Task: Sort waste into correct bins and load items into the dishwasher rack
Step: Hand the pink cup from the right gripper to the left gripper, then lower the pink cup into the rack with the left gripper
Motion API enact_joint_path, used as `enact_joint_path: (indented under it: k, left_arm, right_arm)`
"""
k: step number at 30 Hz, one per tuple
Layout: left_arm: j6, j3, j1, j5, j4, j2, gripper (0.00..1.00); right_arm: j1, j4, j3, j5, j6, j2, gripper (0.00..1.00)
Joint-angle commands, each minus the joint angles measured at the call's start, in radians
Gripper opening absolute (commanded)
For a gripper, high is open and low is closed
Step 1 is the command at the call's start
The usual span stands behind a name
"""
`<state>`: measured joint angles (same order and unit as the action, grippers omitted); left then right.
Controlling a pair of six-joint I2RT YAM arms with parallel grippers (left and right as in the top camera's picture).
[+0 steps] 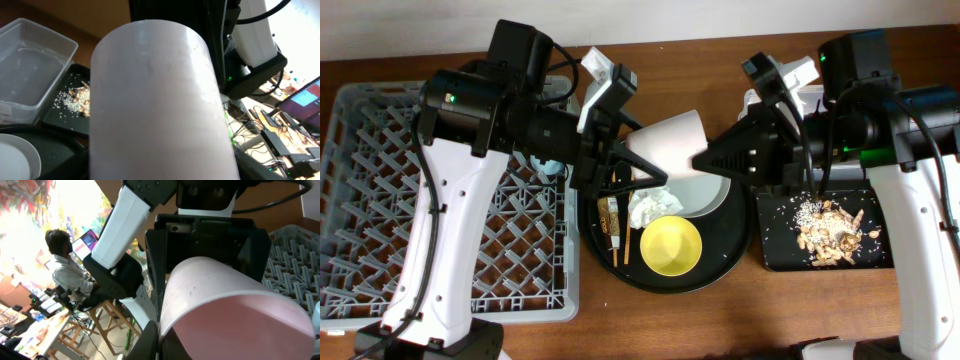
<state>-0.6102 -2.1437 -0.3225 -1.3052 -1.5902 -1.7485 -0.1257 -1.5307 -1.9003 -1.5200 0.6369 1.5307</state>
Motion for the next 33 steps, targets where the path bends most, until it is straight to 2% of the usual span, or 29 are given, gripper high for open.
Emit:
enact_joint_path:
  k: [1,3,4,6,9,11,14,16,19,21,23,26,29,33]
  left_arm:
    - [-0.003,0.002,-0.003,-0.016,-0.001,-0.003,0.62]
    - [-0.003,0.002,-0.003,-0.016,-0.001,-0.003,0.5]
    - [-0.003,0.002,-0.003,-0.016,-0.002,-0.003,0.47]
    - [-0.003,0.002,-0.003,-0.015,-0.002,-0.003,0.41]
    - [0.014,0.002,-0.002,0.026,-0.004,-0.003,0.38]
    - [0.095,0.002,0.001,0.154,0.006,-0.003,0.37]
    - [0.285,0.002,0.032,0.467,0.007,-0.003,0.34]
    - [0.372,0.002,0.054,0.621,0.006,-0.003,0.34]
    - [0.554,0.002,0.087,0.972,-0.011,-0.003,0.34]
    - [0.625,0.002,0.095,1.13,-0.031,-0.003,0.34]
    - [0.667,0.002,0.103,1.211,-0.065,-0.003,0.34]
    - [0.667,0.002,0.103,1.217,-0.098,-0.003,0.34]
    - [0.681,0.021,0.103,1.226,-0.098,-0.003,0.34]
    - [0.732,0.095,0.103,1.308,-0.087,-0.003,0.34]
  right_arm:
    - [-0.026,0.003,-0.018,-0.024,0.04,0.0,0.04]
    - [-0.033,0.003,-0.018,-0.012,0.04,0.002,0.06]
    - [-0.032,0.002,-0.018,-0.001,0.039,0.002,0.1]
    - [-0.031,0.002,-0.018,0.016,0.039,0.002,0.21]
    - [-0.031,0.002,-0.018,0.018,0.039,0.002,0.33]
    - [-0.029,0.003,-0.019,0.045,0.039,0.002,0.47]
    - [-0.029,0.002,-0.018,0.153,0.039,0.002,0.7]
    - [-0.029,0.002,-0.018,0.228,0.035,0.002,0.99]
    - [-0.038,0.002,-0.018,0.378,0.035,0.002,0.99]
    - [-0.046,0.002,-0.018,0.451,0.036,0.002,0.99]
    - [-0.045,0.002,-0.018,0.541,0.035,0.003,0.98]
    - [-0.045,0.002,-0.018,0.6,0.036,0.003,0.99]
    - [-0.045,0.002,-0.018,0.617,0.036,0.003,0.99]
    - [-0.045,0.002,-0.018,0.617,0.036,0.003,0.99]
